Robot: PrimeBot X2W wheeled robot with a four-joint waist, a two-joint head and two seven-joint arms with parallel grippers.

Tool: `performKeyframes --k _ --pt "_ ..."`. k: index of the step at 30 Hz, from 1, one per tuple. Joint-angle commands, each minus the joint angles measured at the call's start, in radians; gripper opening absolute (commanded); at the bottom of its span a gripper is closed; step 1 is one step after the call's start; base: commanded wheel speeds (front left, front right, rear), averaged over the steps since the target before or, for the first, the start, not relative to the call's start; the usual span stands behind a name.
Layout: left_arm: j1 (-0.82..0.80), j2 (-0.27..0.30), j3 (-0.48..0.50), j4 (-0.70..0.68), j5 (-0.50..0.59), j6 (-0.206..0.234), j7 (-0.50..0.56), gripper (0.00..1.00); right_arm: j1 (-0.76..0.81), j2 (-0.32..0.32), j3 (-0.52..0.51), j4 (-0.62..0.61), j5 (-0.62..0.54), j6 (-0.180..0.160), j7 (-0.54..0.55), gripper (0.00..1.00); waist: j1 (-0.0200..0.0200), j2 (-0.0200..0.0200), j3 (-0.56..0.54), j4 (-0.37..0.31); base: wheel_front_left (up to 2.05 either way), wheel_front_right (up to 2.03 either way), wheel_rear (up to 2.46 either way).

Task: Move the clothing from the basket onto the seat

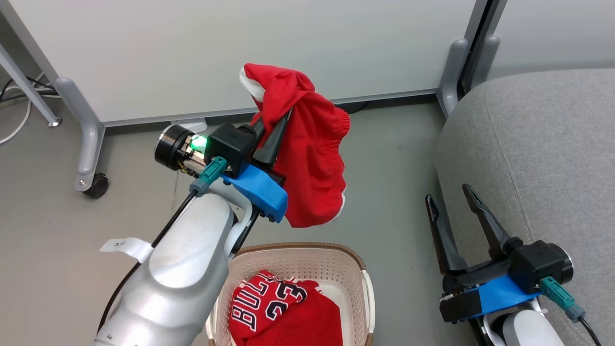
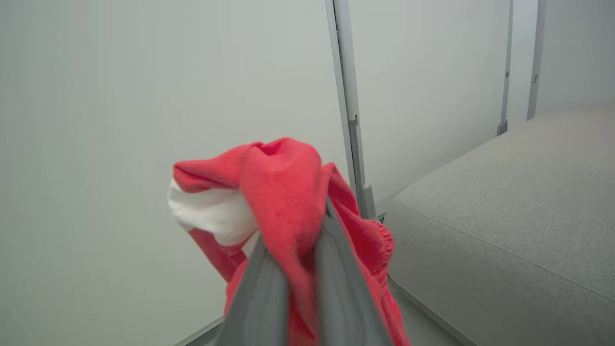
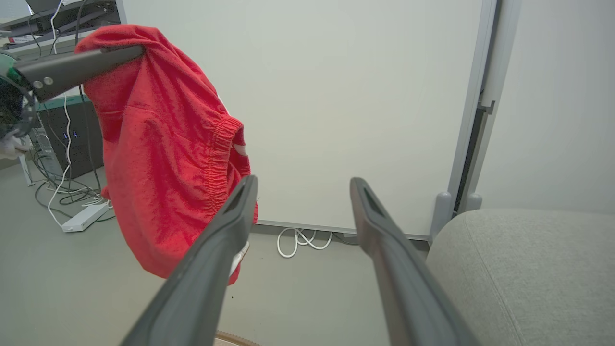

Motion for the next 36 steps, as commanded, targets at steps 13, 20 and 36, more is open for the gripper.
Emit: performKeyframes --k 13,20,36 --pt "-0.007 0.018 -0.04 -0.051 -0.031 -0.003 0.017 0.0 0.01 0.009 0.011 -0.01 -0.006 0.0 -0.004 1.0 0.0002 0.0 -0.023 0.018 0.0 0.0 0.0" --pt "-0.015 0.019 -0.055 -0.064 -0.033 -0.003 0.022 0.0 -0.05 -0.001 0.078 -0.013 -0.003 0.0 -0.004 1.0 0.0002 0.0 -0.015 0.026 0.0 0.0 0.0" --pt "-0.08 -0.022 -0.118 -0.097 -0.028 0.001 0.03 0.0 -0.335 0.007 0.272 0.15 -0.015 0.0 -0.004 1.0 0.0002 0.0 0.049 0.083 0.0 0.0 0.0"
